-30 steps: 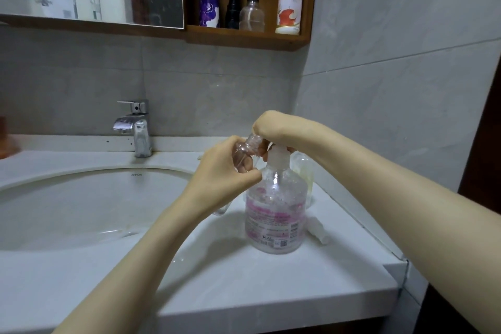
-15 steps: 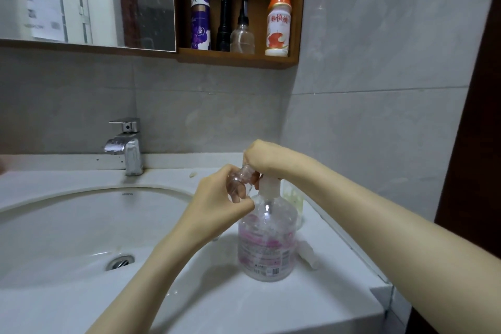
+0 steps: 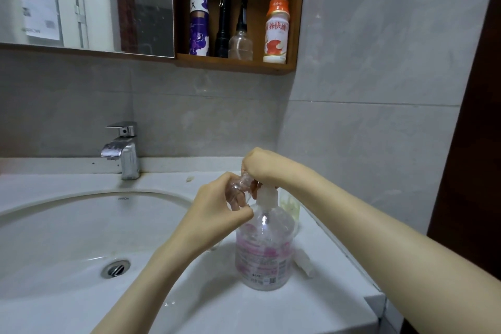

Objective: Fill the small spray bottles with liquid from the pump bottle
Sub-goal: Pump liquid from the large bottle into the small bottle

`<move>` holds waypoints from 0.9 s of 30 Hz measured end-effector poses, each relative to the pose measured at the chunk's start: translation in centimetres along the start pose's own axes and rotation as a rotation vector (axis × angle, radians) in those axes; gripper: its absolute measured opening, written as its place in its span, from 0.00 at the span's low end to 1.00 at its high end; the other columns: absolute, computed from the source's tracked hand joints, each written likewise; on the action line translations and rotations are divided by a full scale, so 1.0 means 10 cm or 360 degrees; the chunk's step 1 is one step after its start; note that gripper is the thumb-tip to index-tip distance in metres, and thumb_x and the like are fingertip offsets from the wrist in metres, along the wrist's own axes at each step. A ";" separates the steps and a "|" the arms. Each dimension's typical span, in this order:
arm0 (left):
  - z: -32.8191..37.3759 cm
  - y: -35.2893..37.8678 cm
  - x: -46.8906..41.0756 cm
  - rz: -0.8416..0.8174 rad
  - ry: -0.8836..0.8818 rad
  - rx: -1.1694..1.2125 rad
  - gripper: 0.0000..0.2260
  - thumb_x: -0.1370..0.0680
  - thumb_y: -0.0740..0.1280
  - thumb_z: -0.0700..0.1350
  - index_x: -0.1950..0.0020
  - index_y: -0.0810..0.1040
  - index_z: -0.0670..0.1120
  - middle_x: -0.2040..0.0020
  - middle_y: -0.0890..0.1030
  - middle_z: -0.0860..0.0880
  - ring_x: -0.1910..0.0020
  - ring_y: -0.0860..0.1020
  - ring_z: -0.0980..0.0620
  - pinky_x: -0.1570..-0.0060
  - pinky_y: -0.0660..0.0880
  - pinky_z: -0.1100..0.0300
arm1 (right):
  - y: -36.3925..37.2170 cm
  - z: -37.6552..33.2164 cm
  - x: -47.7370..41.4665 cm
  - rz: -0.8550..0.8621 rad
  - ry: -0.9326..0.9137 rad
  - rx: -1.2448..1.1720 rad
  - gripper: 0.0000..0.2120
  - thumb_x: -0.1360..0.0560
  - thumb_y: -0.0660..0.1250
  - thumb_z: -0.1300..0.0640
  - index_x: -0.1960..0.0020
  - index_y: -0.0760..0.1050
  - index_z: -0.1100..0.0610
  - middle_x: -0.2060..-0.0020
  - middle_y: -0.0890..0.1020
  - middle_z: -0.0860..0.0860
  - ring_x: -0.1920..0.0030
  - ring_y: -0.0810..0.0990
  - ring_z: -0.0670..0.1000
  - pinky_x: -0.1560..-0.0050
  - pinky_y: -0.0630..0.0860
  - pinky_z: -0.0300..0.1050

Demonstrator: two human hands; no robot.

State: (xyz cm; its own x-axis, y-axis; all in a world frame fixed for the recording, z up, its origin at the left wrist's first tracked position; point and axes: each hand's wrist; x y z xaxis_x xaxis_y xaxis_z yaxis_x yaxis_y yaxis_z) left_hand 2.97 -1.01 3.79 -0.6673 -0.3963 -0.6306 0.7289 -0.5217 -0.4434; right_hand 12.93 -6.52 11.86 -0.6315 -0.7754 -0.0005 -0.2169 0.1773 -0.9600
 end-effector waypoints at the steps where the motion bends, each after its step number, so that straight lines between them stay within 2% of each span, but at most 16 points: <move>1: -0.02 0.00 0.00 -0.0007 -0.0002 -0.0013 0.09 0.35 0.68 0.37 0.61 0.74 0.49 0.68 0.75 0.55 0.68 0.72 0.61 0.68 0.68 0.70 | 0.03 0.00 0.00 0.0031 -0.0025 0.0011 0.13 0.22 0.60 0.62 0.65 0.73 0.60 0.90 0.68 0.45 0.73 0.71 0.49 0.82 0.65 0.31; 3: -0.05 0.01 0.00 -0.0015 -0.0029 -0.0017 0.08 0.35 0.68 0.38 0.59 0.75 0.48 0.68 0.76 0.56 0.68 0.72 0.60 0.68 0.69 0.68 | 0.05 0.01 -0.01 0.0082 -0.0066 -0.0021 0.12 0.22 0.60 0.63 0.64 0.73 0.60 0.89 0.69 0.46 0.70 0.73 0.51 0.80 0.65 0.32; 6: -0.04 0.01 -0.04 -0.0074 -0.0056 -0.0051 0.07 0.34 0.68 0.38 0.59 0.75 0.46 0.68 0.75 0.56 0.68 0.72 0.60 0.67 0.69 0.64 | 0.06 0.08 -0.02 0.0184 -0.0040 -0.0218 0.15 0.23 0.59 0.64 0.68 0.69 0.59 0.83 0.73 0.47 0.62 0.75 0.53 0.74 0.67 0.32; 9: 0.02 -0.04 -0.07 -0.0185 -0.0049 -0.0165 0.06 0.32 0.68 0.38 0.57 0.74 0.46 0.66 0.76 0.55 0.67 0.72 0.60 0.66 0.68 0.65 | 0.07 0.12 -0.03 0.0213 0.0001 -0.0554 0.12 0.22 0.56 0.65 0.64 0.67 0.58 0.87 0.71 0.44 0.64 0.75 0.56 0.61 0.76 0.42; 10: 0.04 -0.06 -0.08 -0.0229 -0.0053 -0.0197 0.07 0.31 0.68 0.39 0.56 0.74 0.45 0.65 0.76 0.54 0.66 0.72 0.58 0.64 0.69 0.63 | 0.04 0.11 -0.03 0.0221 0.0038 -0.0570 0.11 0.23 0.56 0.65 0.62 0.68 0.59 0.88 0.70 0.42 0.66 0.75 0.55 0.62 0.76 0.41; 11: 0.07 -0.09 -0.10 -0.0274 -0.0056 -0.0237 0.07 0.30 0.68 0.40 0.55 0.73 0.45 0.64 0.77 0.53 0.64 0.73 0.56 0.63 0.70 0.61 | 0.02 0.09 -0.01 0.0156 0.0091 -0.0555 0.11 0.23 0.56 0.66 0.63 0.69 0.59 0.88 0.70 0.44 0.71 0.76 0.53 0.68 0.75 0.38; 13: 0.13 -0.15 -0.11 -0.0366 -0.0042 -0.0326 0.08 0.28 0.69 0.44 0.56 0.71 0.46 0.62 0.76 0.51 0.63 0.73 0.54 0.62 0.70 0.60 | -0.02 0.06 0.08 0.0024 0.0125 -0.0495 0.12 0.26 0.59 0.68 0.67 0.70 0.60 0.86 0.73 0.48 0.76 0.75 0.50 0.78 0.68 0.32; 15: 0.20 -0.21 -0.12 -0.0461 -0.0045 -0.0395 0.10 0.27 0.69 0.49 0.54 0.71 0.47 0.62 0.76 0.52 0.63 0.72 0.55 0.62 0.68 0.61 | -0.06 0.04 0.19 0.0019 0.0059 -0.0593 0.10 0.26 0.57 0.68 0.65 0.70 0.61 0.79 0.76 0.52 0.72 0.75 0.53 0.74 0.66 0.35; 18: 0.30 -0.28 -0.15 -0.0589 -0.0142 -0.0488 0.14 0.24 0.65 0.53 0.47 0.71 0.43 0.55 0.77 0.49 0.56 0.74 0.50 0.56 0.70 0.55 | -0.06 0.11 0.29 0.0113 0.0073 -0.1108 0.07 0.23 0.53 0.62 0.55 0.69 0.58 0.69 0.75 0.53 0.73 0.72 0.51 0.72 0.62 0.37; 21: 0.36 -0.34 -0.20 -0.0704 -0.0146 -0.0654 0.14 0.22 0.61 0.57 0.52 0.68 0.45 0.56 0.75 0.51 0.58 0.72 0.51 0.56 0.69 0.55 | -0.01 0.16 0.26 0.0101 0.0162 -0.1526 0.07 0.23 0.54 0.61 0.56 0.70 0.58 0.66 0.75 0.54 0.75 0.72 0.50 0.73 0.66 0.36; 23: 0.42 -0.38 -0.22 -0.0743 -0.0076 -0.0732 0.13 0.22 0.62 0.55 0.56 0.66 0.48 0.60 0.73 0.52 0.62 0.69 0.52 0.61 0.66 0.58 | -0.01 0.15 0.23 0.0083 0.0155 -0.1650 0.07 0.24 0.54 0.63 0.53 0.70 0.60 0.63 0.75 0.56 0.73 0.72 0.52 0.72 0.70 0.38; 25: 0.48 -0.41 -0.23 -0.0764 0.0003 -0.0745 0.11 0.21 0.63 0.52 0.53 0.69 0.45 0.59 0.73 0.51 0.61 0.69 0.52 0.63 0.65 0.60 | -0.03 0.16 0.21 0.0077 0.0129 -0.1661 0.07 0.24 0.55 0.64 0.51 0.70 0.62 0.62 0.75 0.58 0.72 0.73 0.54 0.70 0.72 0.40; 27: 0.51 -0.43 -0.23 -0.0764 0.0050 -0.0742 0.12 0.22 0.65 0.49 0.49 0.71 0.40 0.58 0.74 0.50 0.59 0.70 0.51 0.62 0.65 0.59 | -0.06 0.14 0.20 0.0078 0.0106 -0.1537 0.08 0.24 0.55 0.64 0.50 0.72 0.62 0.64 0.77 0.58 0.69 0.76 0.56 0.64 0.73 0.44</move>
State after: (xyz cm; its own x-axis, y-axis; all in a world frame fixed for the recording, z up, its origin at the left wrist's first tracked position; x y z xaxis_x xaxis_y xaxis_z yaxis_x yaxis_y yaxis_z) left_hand 0.60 -1.74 10.42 -0.9343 -0.1758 -0.3101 0.3471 -0.2504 -0.9038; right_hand 12.83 -9.07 12.05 -0.6907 -0.7231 0.0101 -0.6884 0.6531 -0.3154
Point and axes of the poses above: each hand's wrist, its own x-axis away from the middle knuckle, its own y-axis out of the palm, z = x × y
